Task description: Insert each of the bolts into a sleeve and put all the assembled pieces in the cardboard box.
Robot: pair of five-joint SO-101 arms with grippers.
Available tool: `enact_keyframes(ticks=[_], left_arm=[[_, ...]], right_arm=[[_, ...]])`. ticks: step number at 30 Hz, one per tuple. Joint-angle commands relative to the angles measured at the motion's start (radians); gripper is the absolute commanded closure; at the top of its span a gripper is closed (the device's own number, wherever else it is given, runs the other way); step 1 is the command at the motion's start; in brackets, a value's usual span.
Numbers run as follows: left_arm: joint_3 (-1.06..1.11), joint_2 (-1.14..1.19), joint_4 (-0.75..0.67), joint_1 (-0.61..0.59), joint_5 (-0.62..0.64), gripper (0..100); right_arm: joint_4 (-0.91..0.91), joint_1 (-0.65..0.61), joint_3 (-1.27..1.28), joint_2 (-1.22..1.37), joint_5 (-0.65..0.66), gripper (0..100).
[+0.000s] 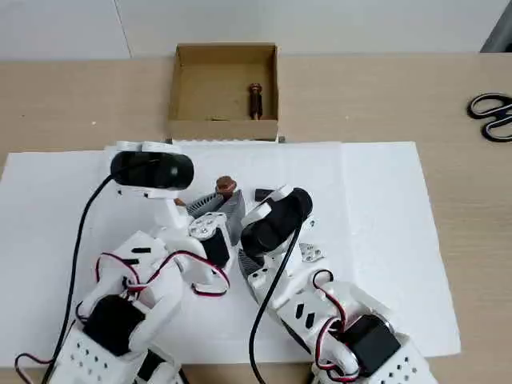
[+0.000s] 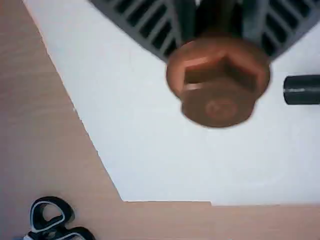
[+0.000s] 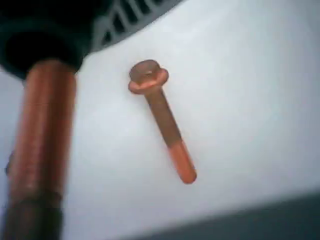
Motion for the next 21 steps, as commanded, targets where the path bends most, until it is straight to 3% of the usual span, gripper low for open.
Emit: enact_keyframes(ticks=[1,8,14,21], left_arm=[[0.004,-0.009,-0.032,0.005,0.012,99],[0.004,-0.008,-0.032,0.006,0.043,99],[0.004,-0.006,-0.031,0.075,0.069,99],[0.005,-0.009,0.037,0.080,0.018,99]], right_arm=[[-0.021,-0.005,-0.061,-0.002,0.011,99.6],[-0.024,-0.007,-0.061,-0.002,0.009,99.6],[-0.024,-0.007,-0.061,-0.002,0.005,99.6],[-0.019,-0.007,-0.061,-0.002,0.009,99.6]])
